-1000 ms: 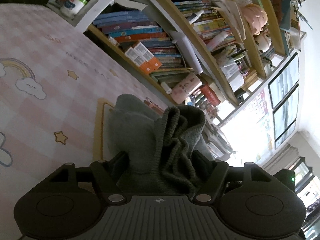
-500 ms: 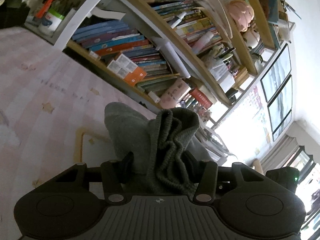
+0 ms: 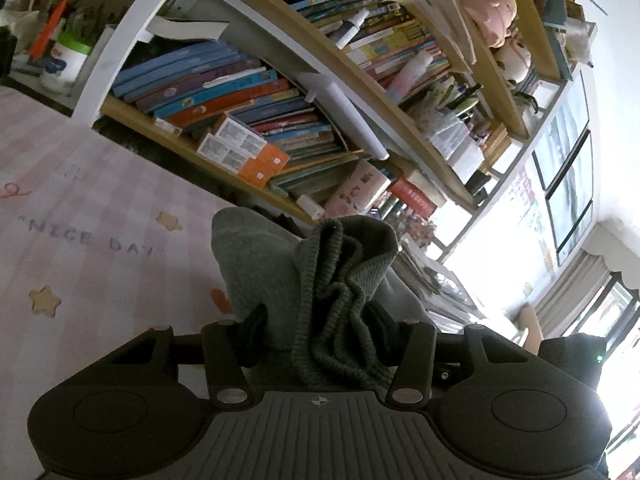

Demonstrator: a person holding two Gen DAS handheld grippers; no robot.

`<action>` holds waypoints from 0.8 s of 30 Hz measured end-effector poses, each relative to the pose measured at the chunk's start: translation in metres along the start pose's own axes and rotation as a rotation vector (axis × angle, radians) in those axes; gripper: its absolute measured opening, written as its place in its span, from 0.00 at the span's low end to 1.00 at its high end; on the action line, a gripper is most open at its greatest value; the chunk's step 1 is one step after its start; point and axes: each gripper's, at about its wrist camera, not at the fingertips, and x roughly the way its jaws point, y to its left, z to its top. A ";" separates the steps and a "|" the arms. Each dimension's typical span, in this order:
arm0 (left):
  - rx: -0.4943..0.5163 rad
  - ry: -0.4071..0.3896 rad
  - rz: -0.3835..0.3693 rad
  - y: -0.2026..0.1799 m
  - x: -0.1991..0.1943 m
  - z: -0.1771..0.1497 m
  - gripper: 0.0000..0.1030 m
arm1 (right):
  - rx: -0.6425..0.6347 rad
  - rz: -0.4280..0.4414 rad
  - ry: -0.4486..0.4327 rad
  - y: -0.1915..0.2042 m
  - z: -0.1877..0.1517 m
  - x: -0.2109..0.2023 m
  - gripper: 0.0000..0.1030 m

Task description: Fold clothes

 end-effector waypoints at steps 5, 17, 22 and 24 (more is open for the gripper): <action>0.025 0.009 0.016 0.007 0.026 0.015 0.49 | 0.000 0.000 -0.006 -0.019 0.018 0.020 0.33; 0.019 0.028 0.033 0.028 0.080 0.049 0.49 | -0.007 -0.009 -0.006 -0.053 0.058 0.065 0.33; 0.017 0.008 0.034 0.039 0.103 0.064 0.49 | -0.007 -0.017 -0.019 -0.064 0.076 0.084 0.33; 0.013 -0.003 0.033 0.044 0.112 0.070 0.49 | 0.003 -0.017 -0.024 -0.070 0.082 0.093 0.33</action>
